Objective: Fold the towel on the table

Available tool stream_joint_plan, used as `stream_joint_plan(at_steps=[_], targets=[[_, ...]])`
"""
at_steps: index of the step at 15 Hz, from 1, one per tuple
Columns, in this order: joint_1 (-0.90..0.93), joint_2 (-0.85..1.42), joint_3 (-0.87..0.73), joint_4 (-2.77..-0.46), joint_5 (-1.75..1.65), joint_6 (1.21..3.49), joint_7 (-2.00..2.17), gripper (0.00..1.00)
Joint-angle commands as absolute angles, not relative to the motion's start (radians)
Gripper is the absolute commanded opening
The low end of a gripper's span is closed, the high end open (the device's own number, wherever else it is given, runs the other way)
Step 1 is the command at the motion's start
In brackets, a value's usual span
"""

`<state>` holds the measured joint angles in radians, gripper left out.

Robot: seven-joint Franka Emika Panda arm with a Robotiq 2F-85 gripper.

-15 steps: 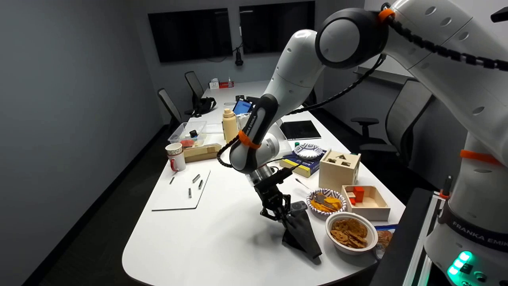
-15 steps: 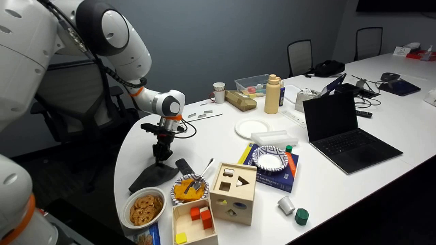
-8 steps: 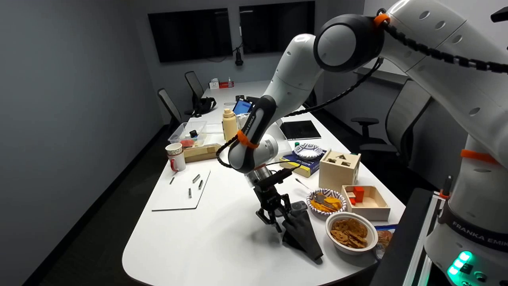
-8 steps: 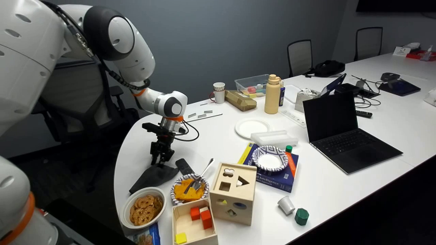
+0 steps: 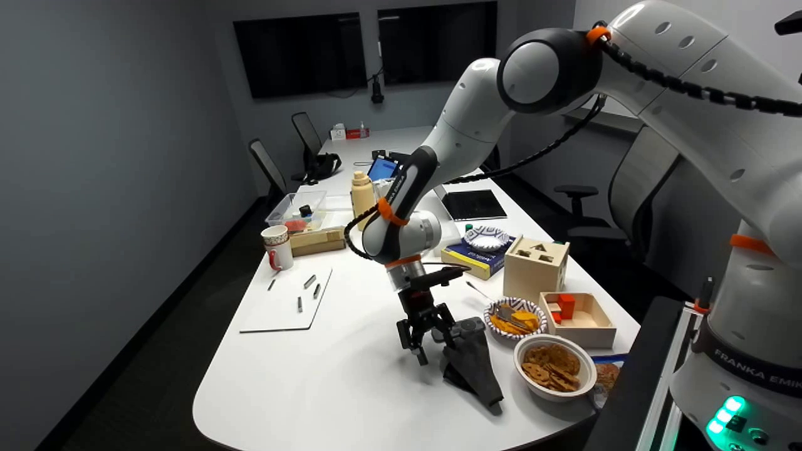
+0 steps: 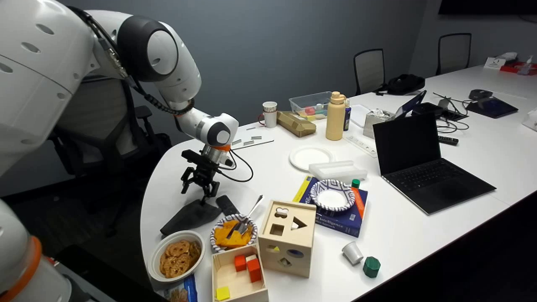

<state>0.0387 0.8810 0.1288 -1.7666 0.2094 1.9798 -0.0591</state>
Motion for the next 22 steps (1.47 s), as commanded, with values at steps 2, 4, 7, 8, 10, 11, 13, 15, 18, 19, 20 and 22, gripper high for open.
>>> stream_joint_plan(at_steps=[2,4,7,8,10,11,13,15,18,19,20,22], targets=[[-0.024,0.924,0.186,-1.713,0.234,1.957,-0.251,1.00],[-0.046,0.936,0.207,-1.703,0.237,1.951,-0.332,1.00],[-0.066,0.948,0.225,-1.694,0.238,1.949,-0.409,1.00],[-0.072,0.947,0.231,-1.694,0.240,1.951,-0.428,1.00],[-0.082,0.927,0.240,-1.708,0.243,1.963,-0.464,1.00],[-0.086,0.917,0.244,-1.714,0.242,1.962,-0.481,1.00],[-0.087,0.875,0.252,-1.743,0.238,1.970,-0.499,1.00],[-0.083,0.820,0.259,-1.782,0.235,1.984,-0.507,1.00],[-0.064,0.723,0.252,-1.848,0.228,2.005,-0.476,1.00],[-0.054,0.691,0.244,-1.869,0.225,2.011,-0.456,1.00],[-0.037,0.652,0.227,-1.899,0.225,2.020,-0.396,1.00],[-0.007,0.580,0.200,-1.955,0.220,2.033,-0.289,1.00]])
